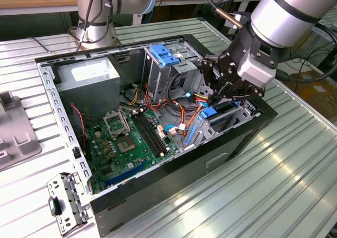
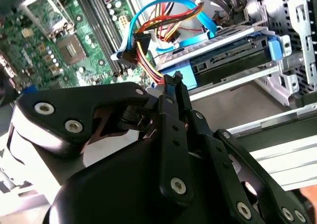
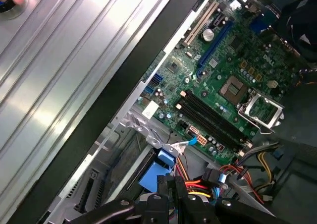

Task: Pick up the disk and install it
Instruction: 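Insert the first disk wire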

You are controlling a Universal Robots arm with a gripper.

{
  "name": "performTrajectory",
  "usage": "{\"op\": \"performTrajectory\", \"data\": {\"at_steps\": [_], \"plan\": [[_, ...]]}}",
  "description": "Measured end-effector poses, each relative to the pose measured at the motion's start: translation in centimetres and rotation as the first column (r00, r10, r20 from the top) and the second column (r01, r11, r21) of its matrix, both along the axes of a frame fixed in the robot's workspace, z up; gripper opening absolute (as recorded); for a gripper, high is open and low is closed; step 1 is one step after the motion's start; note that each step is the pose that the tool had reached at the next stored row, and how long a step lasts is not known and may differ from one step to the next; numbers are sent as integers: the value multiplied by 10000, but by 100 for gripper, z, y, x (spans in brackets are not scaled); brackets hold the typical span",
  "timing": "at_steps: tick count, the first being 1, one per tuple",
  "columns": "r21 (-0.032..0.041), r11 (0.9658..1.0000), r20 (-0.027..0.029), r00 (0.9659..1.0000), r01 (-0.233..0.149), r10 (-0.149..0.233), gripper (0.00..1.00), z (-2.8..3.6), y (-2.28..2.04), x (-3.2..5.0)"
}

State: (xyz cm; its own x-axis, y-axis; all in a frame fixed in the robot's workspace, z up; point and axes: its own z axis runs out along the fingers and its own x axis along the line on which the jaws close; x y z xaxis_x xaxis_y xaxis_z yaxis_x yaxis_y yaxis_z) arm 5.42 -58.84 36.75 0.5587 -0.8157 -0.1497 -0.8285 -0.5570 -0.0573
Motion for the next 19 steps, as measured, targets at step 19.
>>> {"op": "performTrajectory", "data": {"at_steps": [19], "plan": [[-1, 9259, 0, 9259, 3778, -3778, 17, -71, 0, 5]]}}
